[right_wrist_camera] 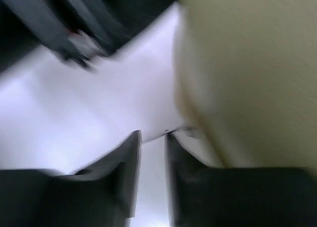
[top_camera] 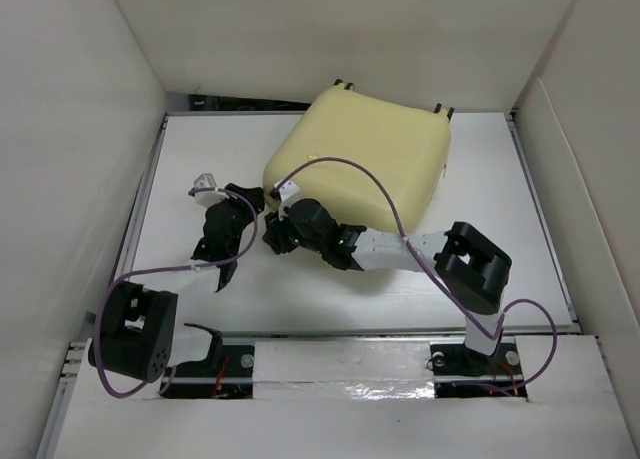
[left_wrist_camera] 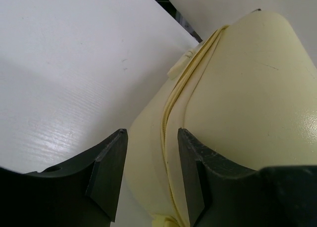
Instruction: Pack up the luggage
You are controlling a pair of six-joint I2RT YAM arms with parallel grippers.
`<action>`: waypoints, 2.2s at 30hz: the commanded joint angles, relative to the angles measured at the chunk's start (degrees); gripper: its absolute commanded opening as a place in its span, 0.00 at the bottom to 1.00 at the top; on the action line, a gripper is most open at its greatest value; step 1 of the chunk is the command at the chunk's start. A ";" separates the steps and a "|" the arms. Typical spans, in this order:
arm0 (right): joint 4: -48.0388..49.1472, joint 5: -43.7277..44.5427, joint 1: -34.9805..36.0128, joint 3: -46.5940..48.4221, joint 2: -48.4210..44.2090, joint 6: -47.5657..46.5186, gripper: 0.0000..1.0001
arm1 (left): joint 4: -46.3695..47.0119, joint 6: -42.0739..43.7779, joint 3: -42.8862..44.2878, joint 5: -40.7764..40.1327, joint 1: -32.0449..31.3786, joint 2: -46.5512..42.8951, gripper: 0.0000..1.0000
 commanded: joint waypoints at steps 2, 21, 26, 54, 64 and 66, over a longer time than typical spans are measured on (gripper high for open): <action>16.41 -17.34 6.69 -1.20 -5.64 7.51 0.65 | -1.81 -0.20 -0.10 16.44 -4.34 -2.10 0.43; -14.39 11.96 -37.91 -35.60 -62.89 5.74 0.00 | -7.88 -1.16 5.88 11.78 0.93 -2.64 0.53; -8.77 2.10 -54.20 -35.77 -54.19 6.79 0.00 | -7.71 -2.66 7.90 10.20 2.25 -0.09 0.53; 0.39 -20.05 -47.26 -9.60 -11.20 0.12 0.01 | -1.99 -6.00 7.74 17.14 0.15 9.16 0.53; -7.18 -26.72 -47.26 3.86 -4.26 -3.13 0.07 | -6.30 -2.48 -7.91 20.03 -2.84 -11.16 0.53; -7.53 -28.39 -47.26 5.18 -3.73 -3.05 0.09 | -5.86 -2.48 -8.18 21.26 -4.24 -11.43 0.53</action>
